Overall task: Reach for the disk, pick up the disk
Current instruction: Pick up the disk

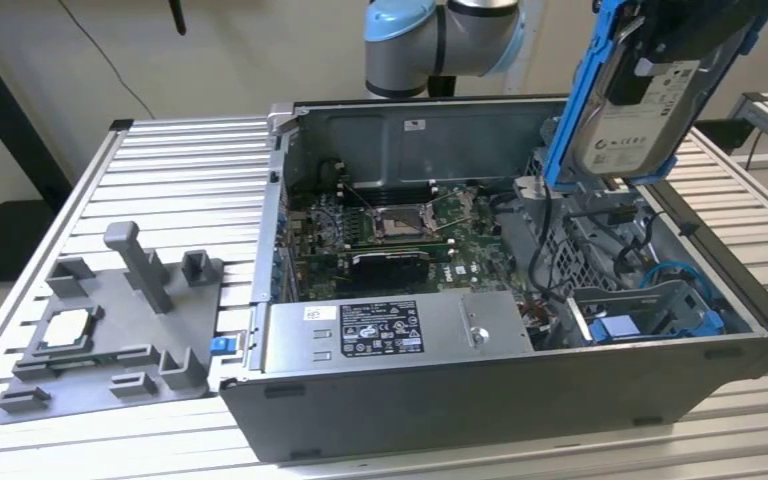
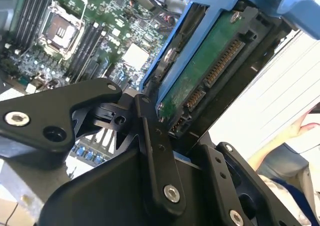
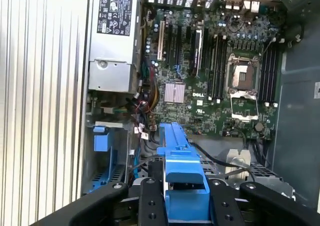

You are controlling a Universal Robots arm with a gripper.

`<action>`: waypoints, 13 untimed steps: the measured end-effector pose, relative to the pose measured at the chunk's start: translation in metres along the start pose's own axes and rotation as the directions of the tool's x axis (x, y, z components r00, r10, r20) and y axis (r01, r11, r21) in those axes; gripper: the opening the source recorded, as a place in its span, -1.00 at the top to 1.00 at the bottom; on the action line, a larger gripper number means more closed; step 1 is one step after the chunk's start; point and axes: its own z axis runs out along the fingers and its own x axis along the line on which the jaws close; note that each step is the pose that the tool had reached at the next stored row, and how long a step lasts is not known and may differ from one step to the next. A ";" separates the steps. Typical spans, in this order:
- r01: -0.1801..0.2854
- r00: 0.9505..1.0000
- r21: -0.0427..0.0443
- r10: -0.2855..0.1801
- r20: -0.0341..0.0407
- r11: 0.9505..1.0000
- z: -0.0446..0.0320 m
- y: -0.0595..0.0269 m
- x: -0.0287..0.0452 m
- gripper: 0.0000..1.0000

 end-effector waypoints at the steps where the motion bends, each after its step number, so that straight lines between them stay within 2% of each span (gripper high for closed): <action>1: 0.000 1.000 0.000 0.000 0.000 1.000 0.0009 -0.0003 0.0024 1.00; 6: 0.000 1.000 -0.002 0.000 0.000 1.000 0.0011 -0.0046 0.0128 1.00; 13: 0.000 1.000 -0.002 0.000 0.000 1.000 0.0030 -0.0080 0.0344 1.00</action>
